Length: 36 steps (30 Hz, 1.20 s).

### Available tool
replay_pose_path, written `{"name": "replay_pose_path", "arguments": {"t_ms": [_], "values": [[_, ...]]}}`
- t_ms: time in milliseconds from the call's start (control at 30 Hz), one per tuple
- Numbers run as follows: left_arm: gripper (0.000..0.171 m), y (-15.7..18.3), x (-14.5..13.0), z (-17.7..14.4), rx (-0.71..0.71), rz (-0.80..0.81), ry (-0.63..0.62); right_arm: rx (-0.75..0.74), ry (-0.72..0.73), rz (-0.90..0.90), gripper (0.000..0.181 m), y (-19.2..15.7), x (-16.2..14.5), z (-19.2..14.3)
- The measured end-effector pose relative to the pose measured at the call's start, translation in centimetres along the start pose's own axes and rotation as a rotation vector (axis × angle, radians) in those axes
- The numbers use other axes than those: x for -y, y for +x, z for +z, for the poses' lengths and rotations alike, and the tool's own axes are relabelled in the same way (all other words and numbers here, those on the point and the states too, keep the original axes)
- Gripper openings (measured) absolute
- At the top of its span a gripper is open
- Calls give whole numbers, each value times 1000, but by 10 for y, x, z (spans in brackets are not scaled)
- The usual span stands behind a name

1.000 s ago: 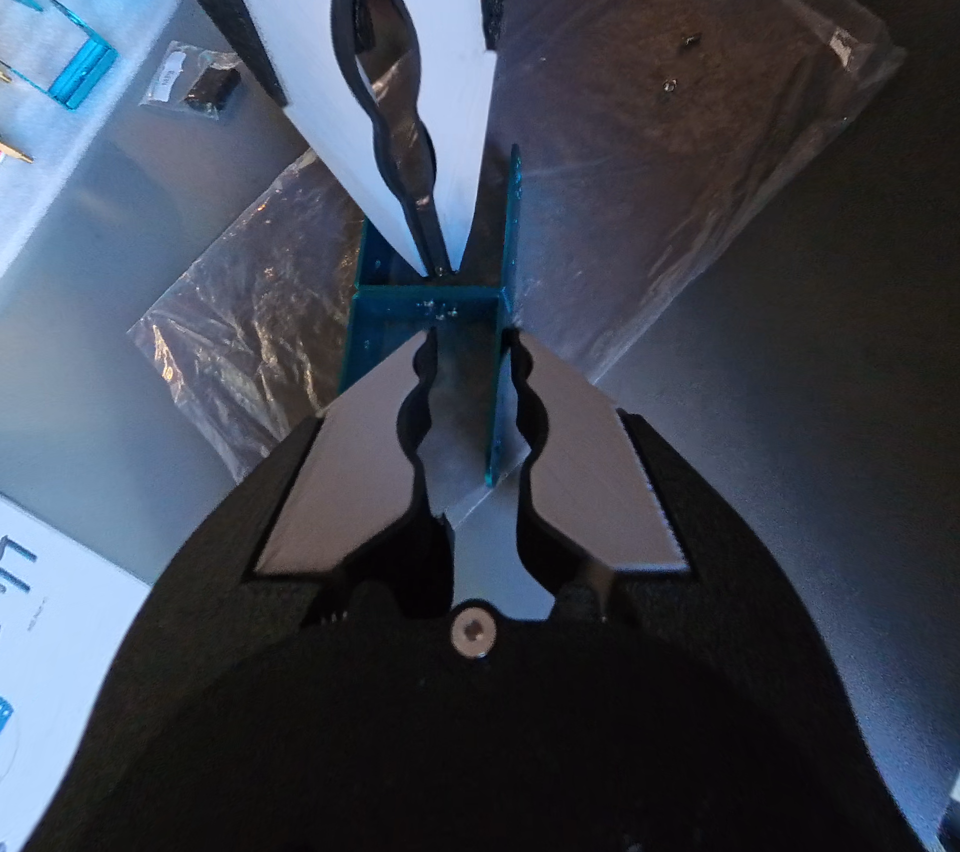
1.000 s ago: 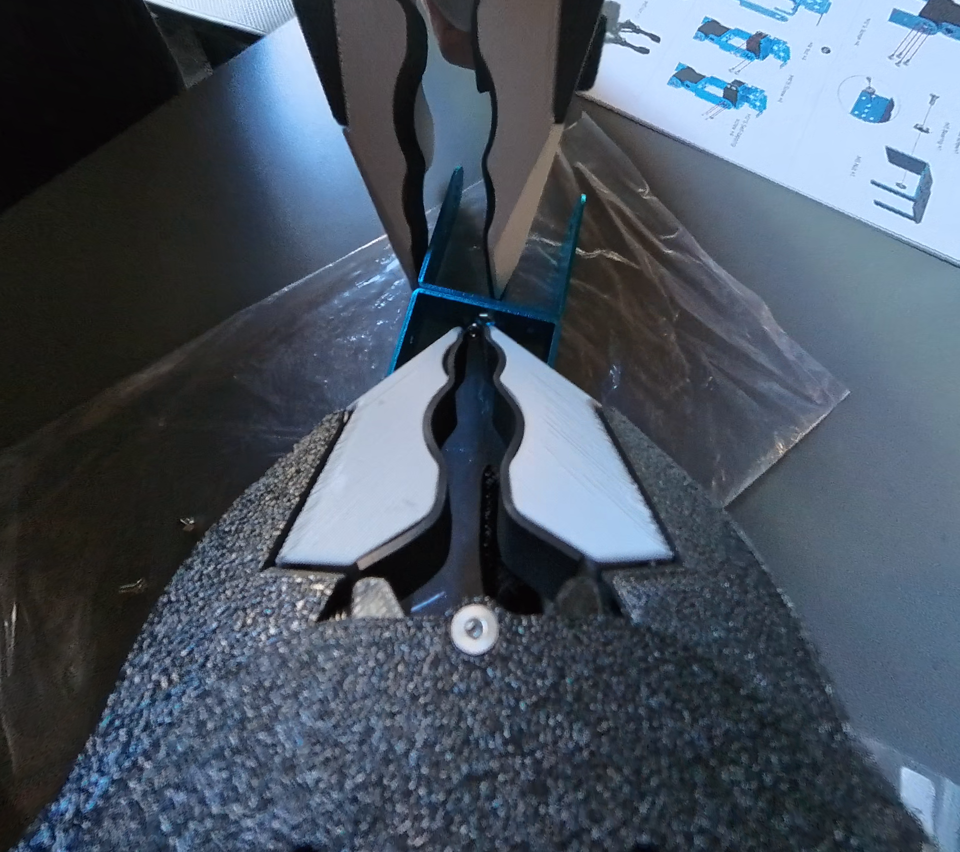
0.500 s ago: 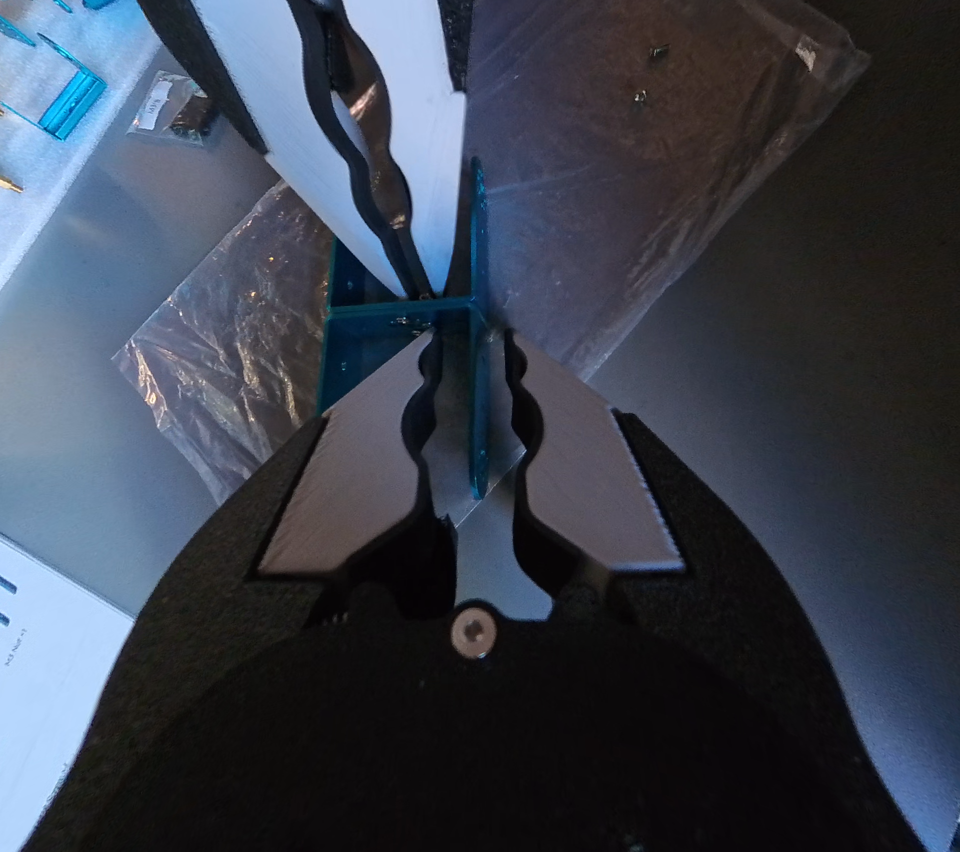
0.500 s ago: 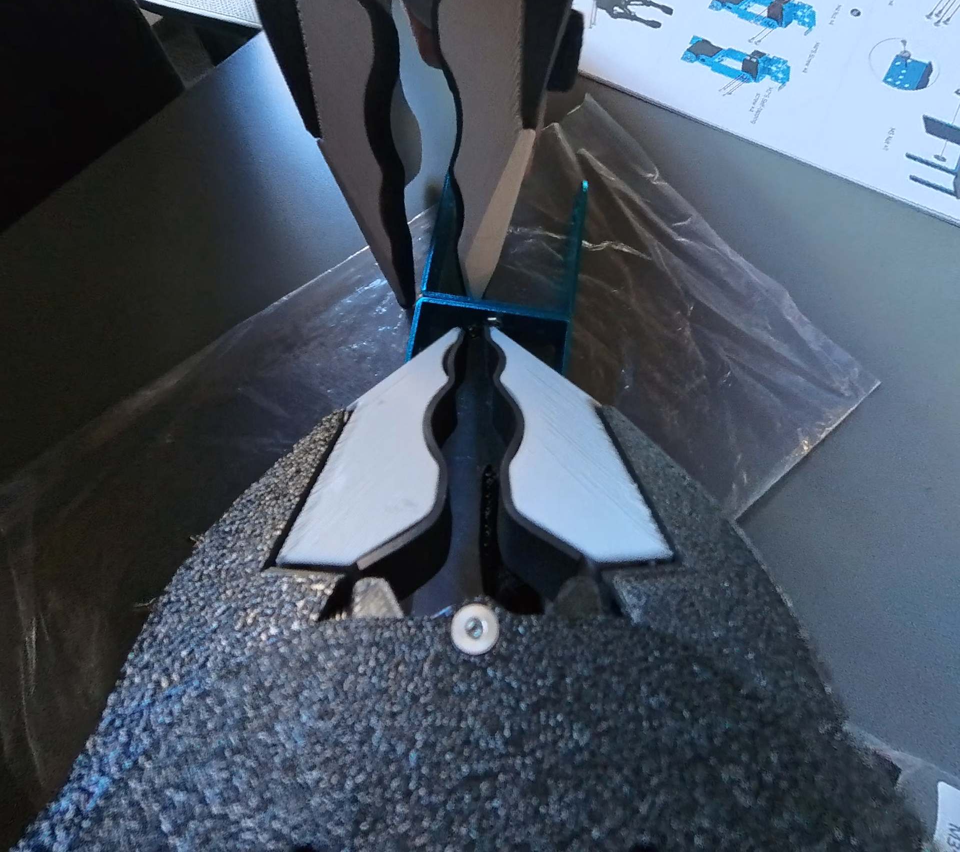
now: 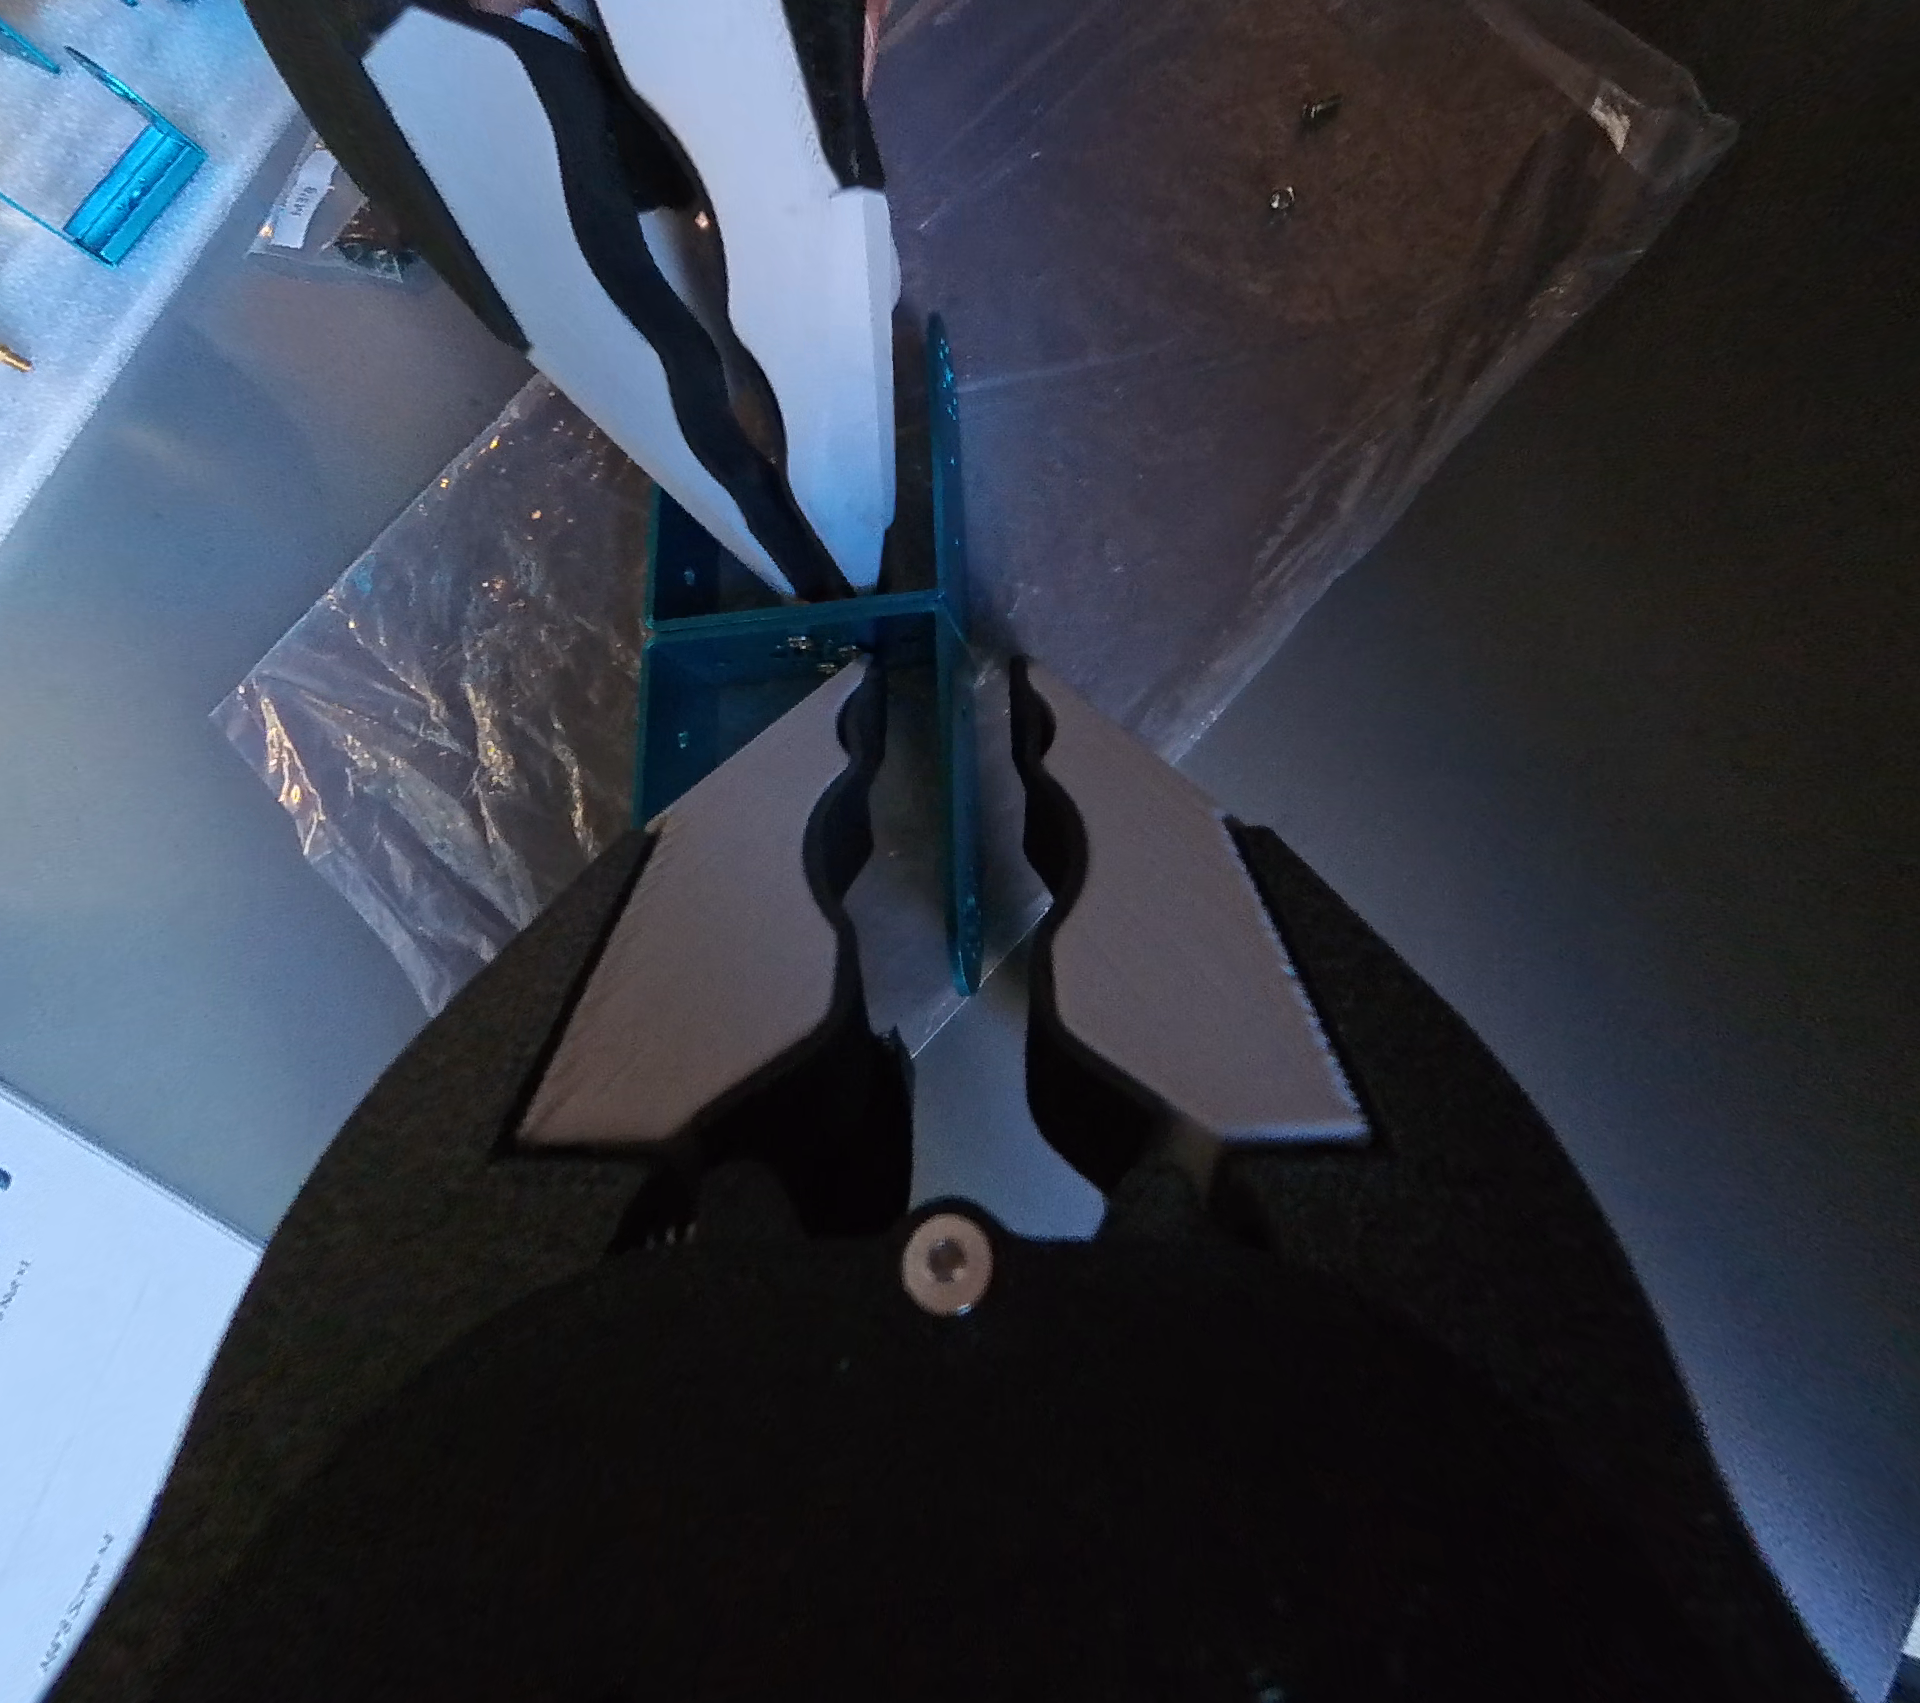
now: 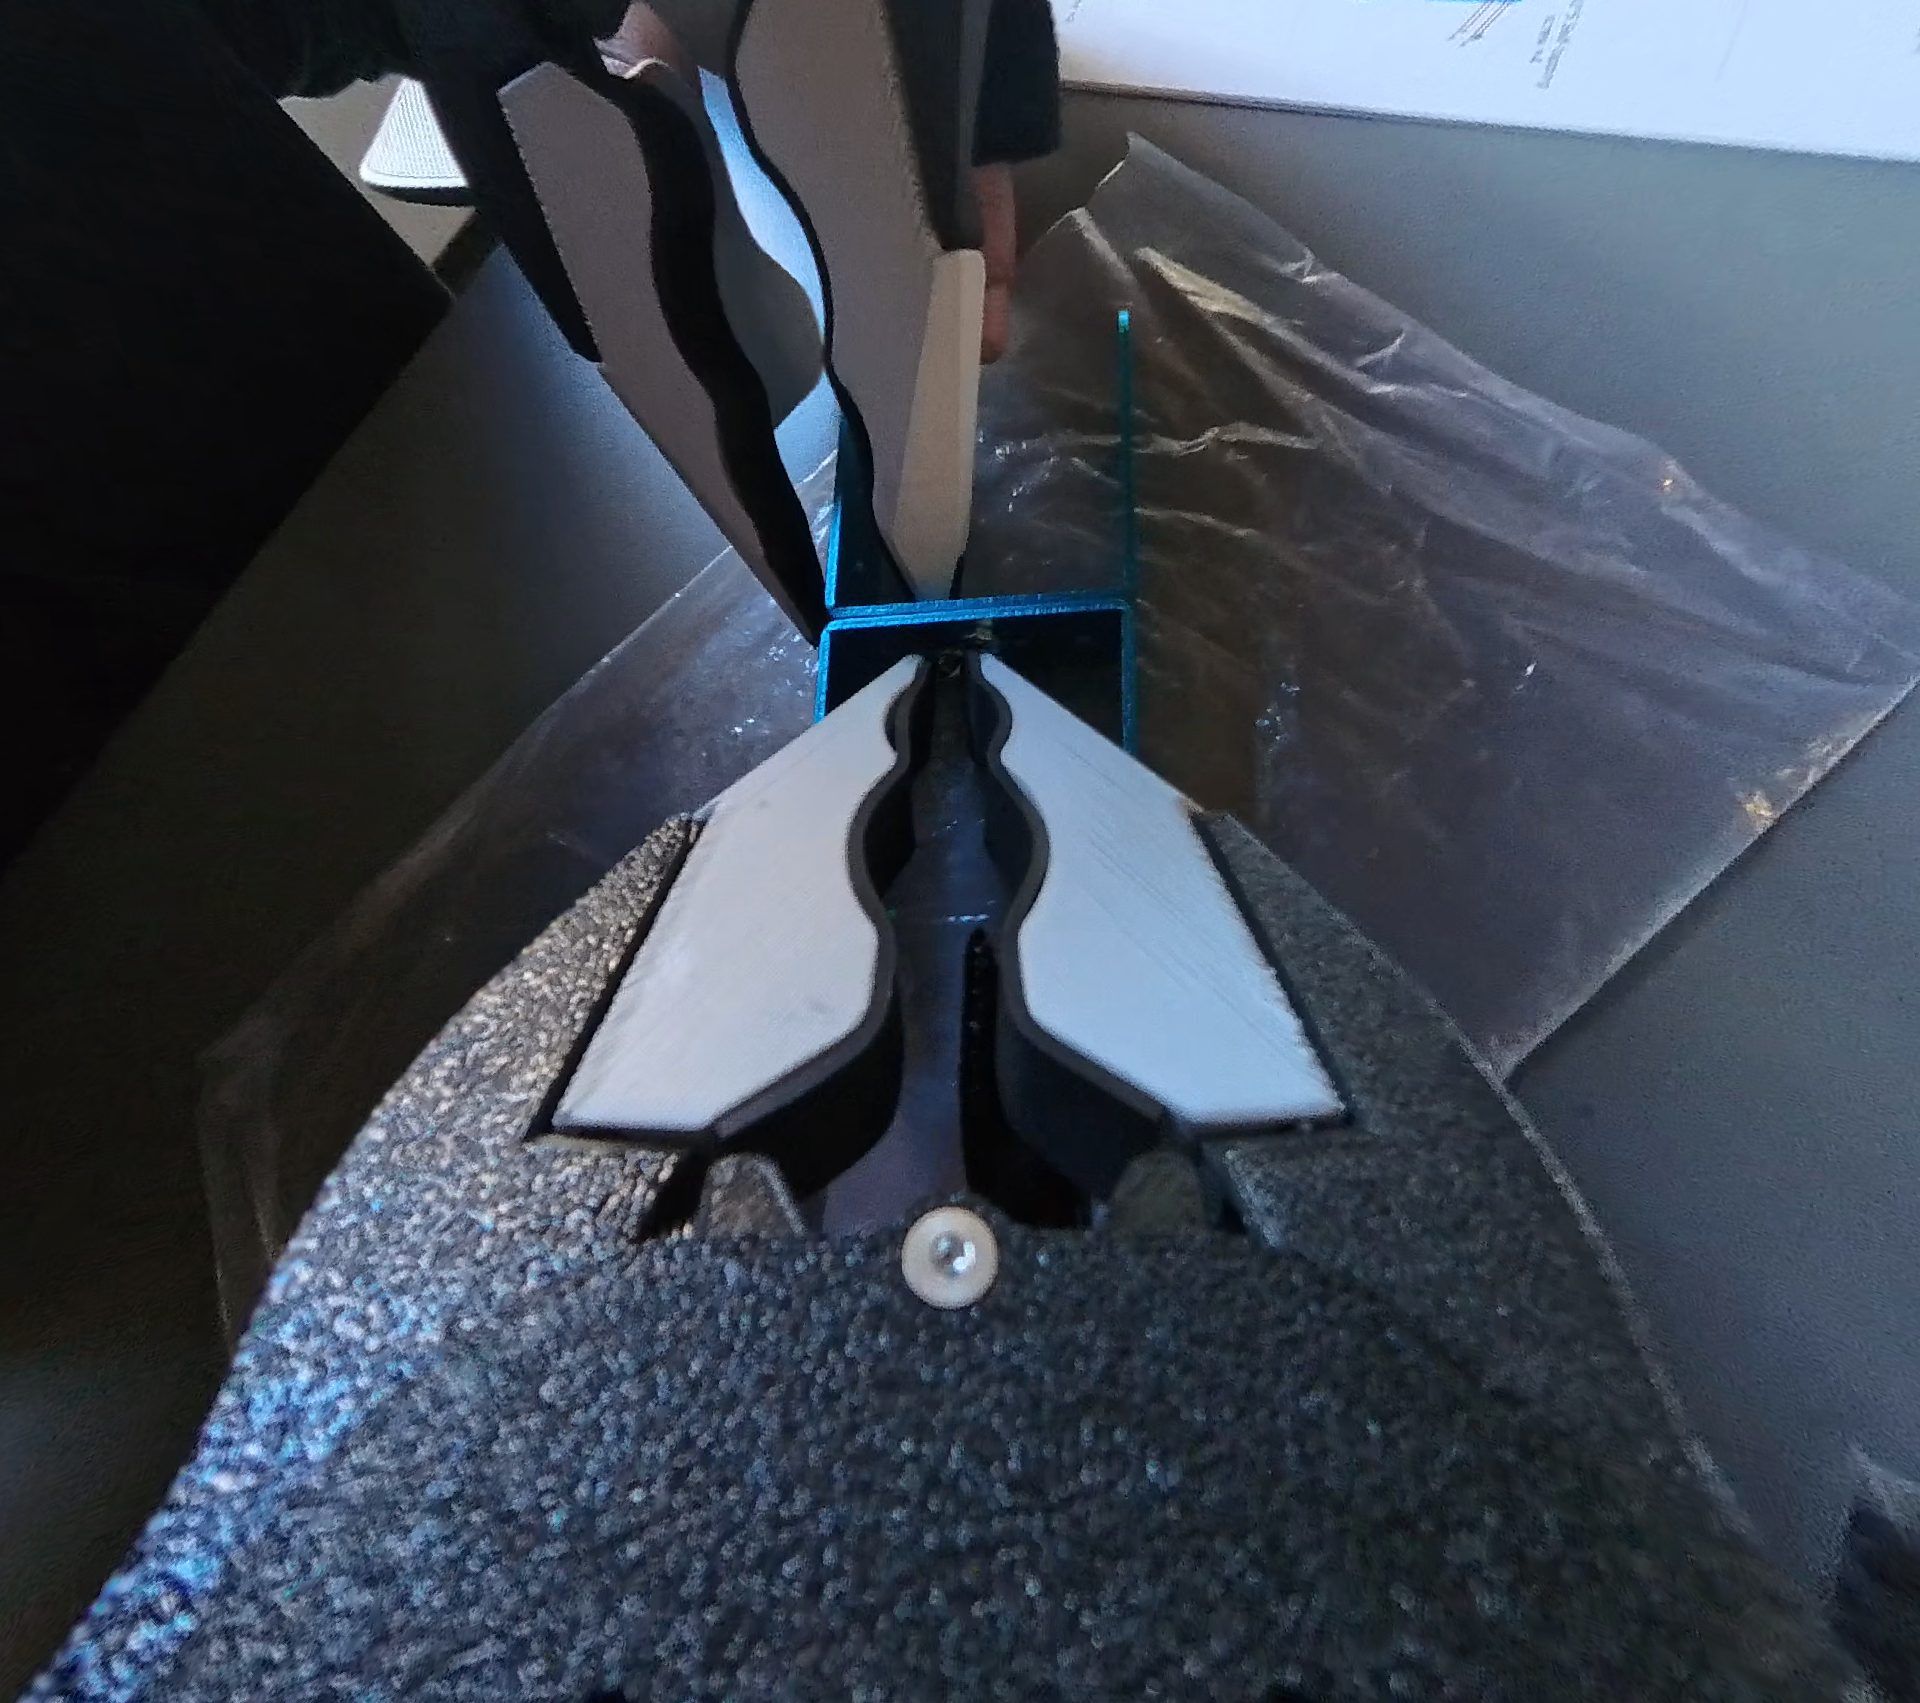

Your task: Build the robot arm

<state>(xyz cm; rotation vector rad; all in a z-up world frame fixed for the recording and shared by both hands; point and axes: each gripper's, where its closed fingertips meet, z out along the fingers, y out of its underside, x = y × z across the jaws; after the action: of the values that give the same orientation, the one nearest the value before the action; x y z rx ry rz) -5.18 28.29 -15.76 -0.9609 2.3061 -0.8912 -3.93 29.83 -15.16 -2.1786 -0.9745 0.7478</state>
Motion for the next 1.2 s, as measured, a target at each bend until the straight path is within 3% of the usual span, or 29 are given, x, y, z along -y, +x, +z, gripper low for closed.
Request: {"name": "replay_pose_path", "arguments": {"t_ms": [1200], "values": [[30, -7, -1, 0, 7, -27, 0, -18, 8, 62, 2, 8, -1, 0]]}}
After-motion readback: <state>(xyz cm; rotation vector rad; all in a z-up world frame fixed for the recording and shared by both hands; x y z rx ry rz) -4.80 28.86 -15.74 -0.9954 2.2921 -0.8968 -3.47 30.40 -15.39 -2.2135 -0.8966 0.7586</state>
